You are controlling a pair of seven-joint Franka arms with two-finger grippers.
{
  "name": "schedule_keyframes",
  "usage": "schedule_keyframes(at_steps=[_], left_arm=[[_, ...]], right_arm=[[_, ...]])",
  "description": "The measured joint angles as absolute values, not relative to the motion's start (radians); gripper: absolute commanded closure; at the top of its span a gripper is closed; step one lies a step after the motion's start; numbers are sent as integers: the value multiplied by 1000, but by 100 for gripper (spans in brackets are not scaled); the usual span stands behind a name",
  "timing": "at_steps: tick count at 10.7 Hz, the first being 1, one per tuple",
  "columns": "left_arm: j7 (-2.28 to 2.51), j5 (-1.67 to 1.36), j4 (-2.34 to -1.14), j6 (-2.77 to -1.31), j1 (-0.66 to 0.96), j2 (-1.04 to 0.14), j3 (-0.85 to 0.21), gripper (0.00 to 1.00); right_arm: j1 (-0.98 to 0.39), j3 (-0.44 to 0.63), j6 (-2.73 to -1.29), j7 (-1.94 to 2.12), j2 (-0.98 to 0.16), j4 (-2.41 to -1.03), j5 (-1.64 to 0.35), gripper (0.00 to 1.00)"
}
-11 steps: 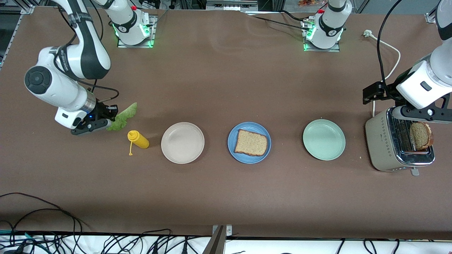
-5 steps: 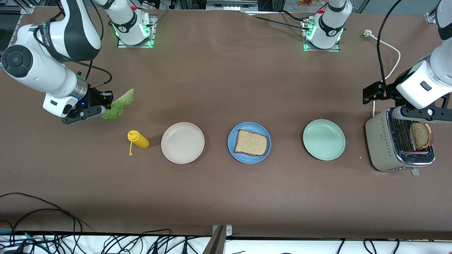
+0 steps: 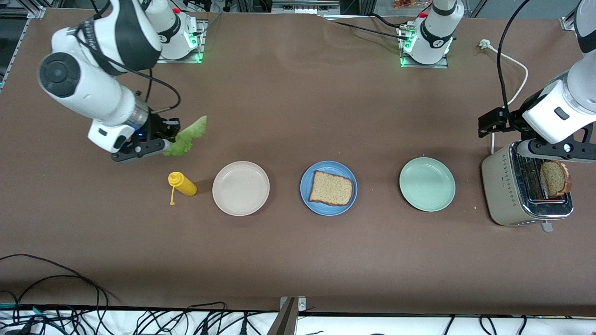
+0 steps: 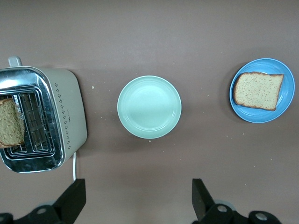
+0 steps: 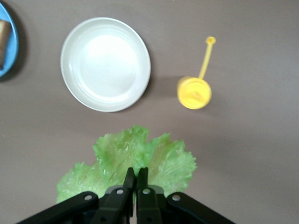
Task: Make sandwich in blue plate with both arms
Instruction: 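Carry the lettuce with the right gripper over the blue plate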
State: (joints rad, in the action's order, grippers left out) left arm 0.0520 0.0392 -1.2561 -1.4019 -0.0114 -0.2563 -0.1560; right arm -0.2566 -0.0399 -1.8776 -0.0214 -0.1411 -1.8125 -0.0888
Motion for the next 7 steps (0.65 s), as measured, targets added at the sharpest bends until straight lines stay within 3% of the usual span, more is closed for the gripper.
schedule_keyframes(at_steps=[7], left_arm=[[52,39,-1256,-1401,-12,-256,-156,0]], right_arm=[[-462,-43,-1848,-421,-384,-1523,-94,100]])
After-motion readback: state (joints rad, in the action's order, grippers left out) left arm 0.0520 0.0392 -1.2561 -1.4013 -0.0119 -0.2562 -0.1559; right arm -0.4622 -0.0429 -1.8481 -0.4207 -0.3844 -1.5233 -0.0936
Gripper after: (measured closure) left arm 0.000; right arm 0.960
